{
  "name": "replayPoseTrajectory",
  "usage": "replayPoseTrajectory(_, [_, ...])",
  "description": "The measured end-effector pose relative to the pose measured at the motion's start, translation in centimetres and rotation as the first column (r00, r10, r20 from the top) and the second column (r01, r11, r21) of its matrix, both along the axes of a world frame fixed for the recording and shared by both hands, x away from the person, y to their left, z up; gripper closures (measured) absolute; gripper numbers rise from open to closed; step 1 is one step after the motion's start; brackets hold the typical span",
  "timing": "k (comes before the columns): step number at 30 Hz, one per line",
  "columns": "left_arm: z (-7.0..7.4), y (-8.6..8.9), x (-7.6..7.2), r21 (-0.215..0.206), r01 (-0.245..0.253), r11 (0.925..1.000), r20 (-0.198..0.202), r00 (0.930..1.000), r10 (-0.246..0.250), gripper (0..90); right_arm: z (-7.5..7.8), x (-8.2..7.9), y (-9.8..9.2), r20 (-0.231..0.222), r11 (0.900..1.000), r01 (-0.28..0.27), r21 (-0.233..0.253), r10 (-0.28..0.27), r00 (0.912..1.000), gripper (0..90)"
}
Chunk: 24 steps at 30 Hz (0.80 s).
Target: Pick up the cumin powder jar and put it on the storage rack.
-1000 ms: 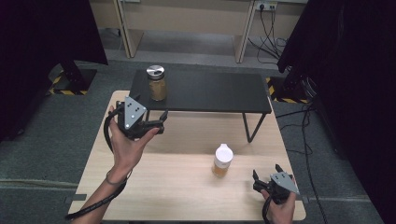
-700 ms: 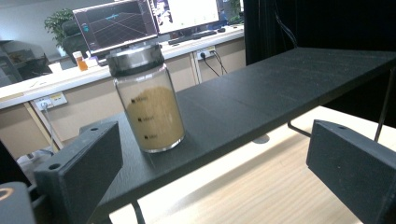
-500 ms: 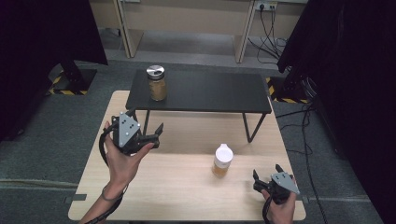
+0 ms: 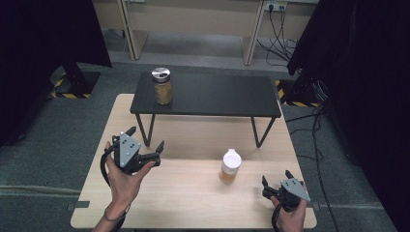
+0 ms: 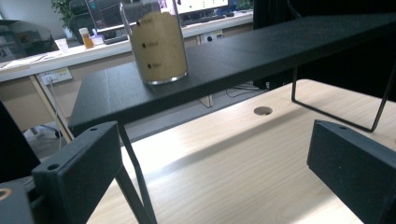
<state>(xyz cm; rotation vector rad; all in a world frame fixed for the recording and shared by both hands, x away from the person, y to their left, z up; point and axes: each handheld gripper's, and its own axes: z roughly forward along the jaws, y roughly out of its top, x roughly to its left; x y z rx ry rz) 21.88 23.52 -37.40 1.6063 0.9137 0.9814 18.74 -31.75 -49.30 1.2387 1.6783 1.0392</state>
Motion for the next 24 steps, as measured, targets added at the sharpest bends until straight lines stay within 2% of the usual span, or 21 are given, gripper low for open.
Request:
replayPoseTrajectory(11, [-2.7,-0.4,-0.9,0.014,-0.043,0.999,-0.017,0.9989,0.043,2.1,0.0,0.0,0.0,0.001,1.0,0.0,0.001,0.0,1.0,9.1])
replayPoseTrajectory(15, [-4.2,-0.2,-0.9,0.011,-0.046,0.9989,-0.057,0.9973,0.046,1.9,0.0,0.0,0.0,-0.001,1.0,-0.001,0.001,0.001,1.0,9.1])
replayPoseTrajectory(16, [-4.2,-0.2,-0.9,0.011,-0.046,0.9989,-0.057,0.9973,0.046,1.7,0.0,0.0,0.0,-0.001,1.0,-0.001,0.001,0.001,1.0,9.1])
replayPoseTrajectory(18, [-5.0,-0.4,-0.9,0.03,-0.05,0.9983,-0.079,0.9955,0.052,1.7,0.0,0.0,0.0,0.0,1.0,-0.001,0.0,0.001,1.0,9.1])
replayPoseTrajectory(21, [-6.4,-0.4,-0.8,0.037,-0.051,0.998,-0.102,0.9933,0.054,1.7,0.0,0.0,0.0,-0.001,1.0,-0.002,-0.001,0.002,1.0,9.1])
replayPoseTrajectory(23, [-6.8,-0.2,-0.7,0.036,-0.046,0.9983,-0.113,0.9924,0.05,1.7,0.0,0.0,0.0,0.0,1.0,-0.001,0.0,0.001,1.0,9.1])
replayPoseTrajectory(24, [-7.7,0.6,-0.2,-0.002,-0.01,1.0,-0.136,0.9907,0.009,1.5,0.0,0.0,0.0,0.001,1.0,-0.002,-0.004,0.002,1.0,9.1])
